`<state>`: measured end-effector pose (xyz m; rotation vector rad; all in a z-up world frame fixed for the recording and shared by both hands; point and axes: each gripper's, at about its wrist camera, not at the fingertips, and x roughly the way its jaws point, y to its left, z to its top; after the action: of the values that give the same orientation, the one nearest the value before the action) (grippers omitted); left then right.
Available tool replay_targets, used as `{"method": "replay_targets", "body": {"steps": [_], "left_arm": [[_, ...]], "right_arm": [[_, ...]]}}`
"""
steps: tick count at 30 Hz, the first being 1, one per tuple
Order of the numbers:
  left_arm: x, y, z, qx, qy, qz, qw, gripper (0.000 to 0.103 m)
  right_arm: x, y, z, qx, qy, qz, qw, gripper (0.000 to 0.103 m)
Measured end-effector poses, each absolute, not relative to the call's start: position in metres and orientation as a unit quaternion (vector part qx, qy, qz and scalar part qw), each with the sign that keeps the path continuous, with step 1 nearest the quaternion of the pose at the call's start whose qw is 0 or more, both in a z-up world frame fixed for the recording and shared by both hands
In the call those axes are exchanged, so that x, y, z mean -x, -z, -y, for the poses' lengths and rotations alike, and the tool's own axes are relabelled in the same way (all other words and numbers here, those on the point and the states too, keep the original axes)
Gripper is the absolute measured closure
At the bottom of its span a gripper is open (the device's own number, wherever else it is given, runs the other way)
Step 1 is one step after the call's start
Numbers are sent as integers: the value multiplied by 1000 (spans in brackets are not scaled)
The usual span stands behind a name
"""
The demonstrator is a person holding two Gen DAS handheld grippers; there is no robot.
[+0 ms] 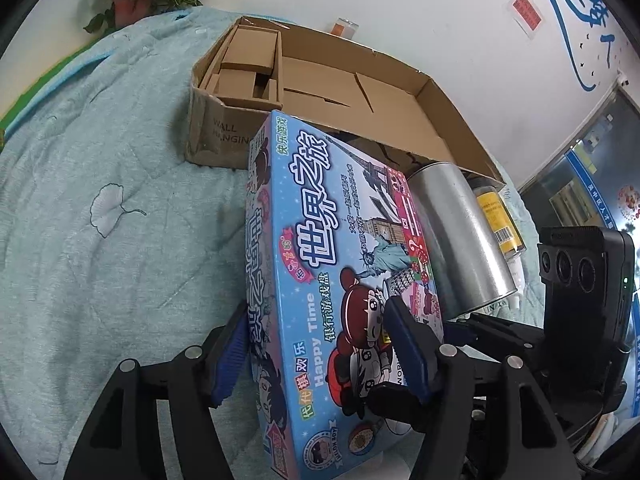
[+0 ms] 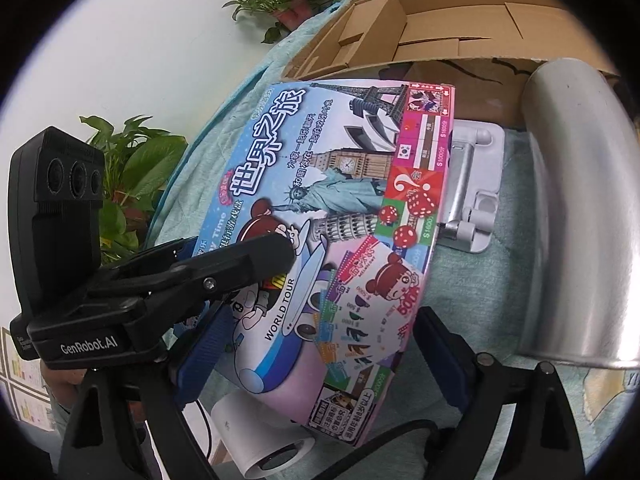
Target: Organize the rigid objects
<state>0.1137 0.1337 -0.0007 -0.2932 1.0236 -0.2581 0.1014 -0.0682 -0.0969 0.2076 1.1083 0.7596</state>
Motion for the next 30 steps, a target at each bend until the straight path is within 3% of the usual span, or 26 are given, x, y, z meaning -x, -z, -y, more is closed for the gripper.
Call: {"method": "replay_targets", "body": {"steps": [7, 15, 30], "left_arm": [[-94, -27, -125, 99, 126, -437, 885, 39], [-92, -84, -110, 76, 154, -349, 921, 39], [-216, -117, -68, 63, 218, -330, 916, 39]], "right_arm": [[-84, 85, 85, -102, -355, -483, 794, 12], [-76, 29, 102, -86, -337, -395, 850, 12], [-174, -20, 134, -39, -288, -383, 877, 12]]}}
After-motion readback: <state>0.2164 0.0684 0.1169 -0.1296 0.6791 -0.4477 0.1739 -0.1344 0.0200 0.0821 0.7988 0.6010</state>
